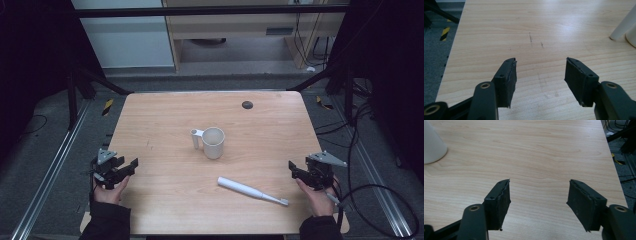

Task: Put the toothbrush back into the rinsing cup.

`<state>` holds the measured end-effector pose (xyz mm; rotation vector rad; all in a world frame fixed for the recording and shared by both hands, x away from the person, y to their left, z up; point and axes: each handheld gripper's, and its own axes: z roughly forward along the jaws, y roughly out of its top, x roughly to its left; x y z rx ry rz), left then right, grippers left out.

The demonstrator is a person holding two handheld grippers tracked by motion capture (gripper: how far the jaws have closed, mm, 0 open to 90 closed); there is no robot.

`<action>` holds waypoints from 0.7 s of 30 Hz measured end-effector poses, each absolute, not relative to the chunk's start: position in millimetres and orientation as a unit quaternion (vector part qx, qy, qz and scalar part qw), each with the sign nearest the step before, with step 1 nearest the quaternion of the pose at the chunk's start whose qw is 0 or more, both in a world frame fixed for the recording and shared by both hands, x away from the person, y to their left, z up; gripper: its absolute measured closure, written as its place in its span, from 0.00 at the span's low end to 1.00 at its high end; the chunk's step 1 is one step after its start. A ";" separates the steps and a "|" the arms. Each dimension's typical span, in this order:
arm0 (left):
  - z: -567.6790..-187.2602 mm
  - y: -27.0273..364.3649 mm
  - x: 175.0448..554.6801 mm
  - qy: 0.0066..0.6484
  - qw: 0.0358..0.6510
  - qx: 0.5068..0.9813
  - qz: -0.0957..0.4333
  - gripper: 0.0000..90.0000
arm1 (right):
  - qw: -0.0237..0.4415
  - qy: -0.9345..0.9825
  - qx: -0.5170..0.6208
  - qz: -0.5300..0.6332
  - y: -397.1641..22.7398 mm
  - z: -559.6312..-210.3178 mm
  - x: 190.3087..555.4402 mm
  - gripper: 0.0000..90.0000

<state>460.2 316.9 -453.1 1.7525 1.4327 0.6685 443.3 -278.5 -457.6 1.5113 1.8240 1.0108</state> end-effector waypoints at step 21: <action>-453.9 307.8 455.8 0.544 0.374 0.704 0.261 0.55 | 0.257 0.721 0.517 0.383 -252.9 -444.9 429.2 0.54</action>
